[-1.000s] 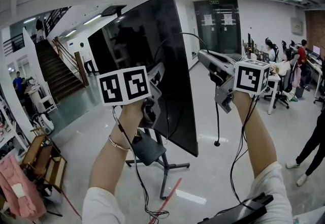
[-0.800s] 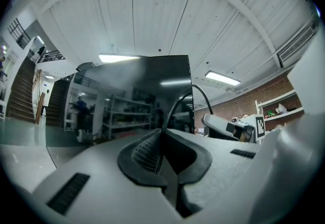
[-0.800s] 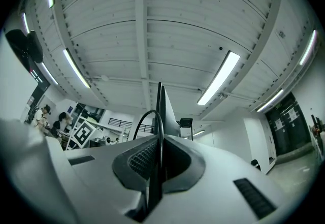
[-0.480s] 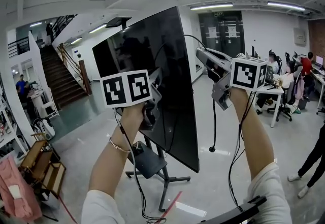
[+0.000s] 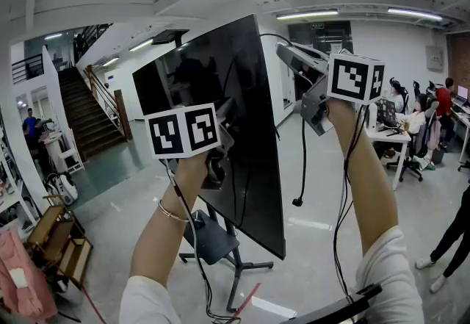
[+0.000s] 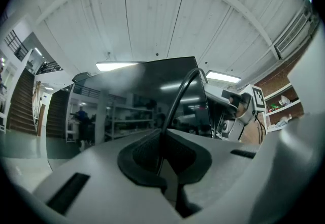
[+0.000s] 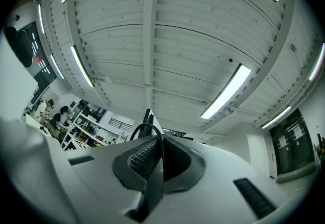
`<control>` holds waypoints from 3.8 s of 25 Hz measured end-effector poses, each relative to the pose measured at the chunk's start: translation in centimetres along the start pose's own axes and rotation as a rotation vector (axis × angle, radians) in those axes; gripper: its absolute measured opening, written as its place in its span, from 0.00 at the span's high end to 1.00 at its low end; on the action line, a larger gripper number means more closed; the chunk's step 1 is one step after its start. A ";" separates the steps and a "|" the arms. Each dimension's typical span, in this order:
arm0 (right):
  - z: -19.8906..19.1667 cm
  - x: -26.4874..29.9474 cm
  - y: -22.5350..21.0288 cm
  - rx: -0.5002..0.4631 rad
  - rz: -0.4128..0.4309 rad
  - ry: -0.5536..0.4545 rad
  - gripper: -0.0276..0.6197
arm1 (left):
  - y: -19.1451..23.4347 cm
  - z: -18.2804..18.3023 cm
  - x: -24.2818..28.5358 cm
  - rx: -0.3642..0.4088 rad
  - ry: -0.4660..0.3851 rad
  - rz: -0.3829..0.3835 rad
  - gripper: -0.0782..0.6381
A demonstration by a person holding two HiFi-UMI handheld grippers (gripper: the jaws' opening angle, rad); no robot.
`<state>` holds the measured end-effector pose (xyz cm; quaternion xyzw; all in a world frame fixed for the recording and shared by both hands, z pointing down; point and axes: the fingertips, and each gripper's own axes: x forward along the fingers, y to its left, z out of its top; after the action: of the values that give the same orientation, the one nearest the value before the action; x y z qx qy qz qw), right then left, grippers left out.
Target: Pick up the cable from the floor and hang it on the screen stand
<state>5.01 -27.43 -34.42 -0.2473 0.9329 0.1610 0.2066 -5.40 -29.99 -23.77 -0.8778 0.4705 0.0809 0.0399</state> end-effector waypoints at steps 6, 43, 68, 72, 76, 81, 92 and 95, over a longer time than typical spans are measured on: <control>2.7 2.3 -0.1 -0.033 0.018 -0.020 0.94 | 0.2 0.7 0.6 -0.005 -0.029 -0.006 0.88; -4.8 5.9 -2.6 0.211 0.172 0.004 0.93 | 3.0 1.3 0.3 0.063 -0.153 0.111 0.88; -16.4 -11.1 -2.2 0.187 -0.138 0.028 0.75 | -0.5 -11.4 -4.1 0.021 -0.091 0.187 0.66; -18.8 -12.5 -1.6 0.216 -0.170 0.062 0.74 | -1.6 -14.8 -4.9 -0.021 -0.042 0.177 0.66; -20.7 -13.9 -0.7 0.237 -0.207 0.089 0.74 | -2.4 -17.0 -6.2 -0.042 -0.007 0.168 0.66; -22.8 -16.7 0.5 0.236 -0.287 0.138 0.74 | -3.2 -19.9 -7.8 -0.078 0.014 0.166 0.66; -32.3 -26.2 7.9 0.240 -0.546 0.333 0.84 | -4.2 -30.7 -13.4 -0.153 0.119 0.185 0.71; -35.7 -28.8 9.3 0.246 -0.610 0.406 0.89 | -3.8 -34.1 -14.6 -0.159 0.150 0.212 0.78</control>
<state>11.97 -22.72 11.67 -0.5137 0.8507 -0.0735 0.0840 -6.65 -20.87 12.37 -0.8271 0.5545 0.0557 -0.0736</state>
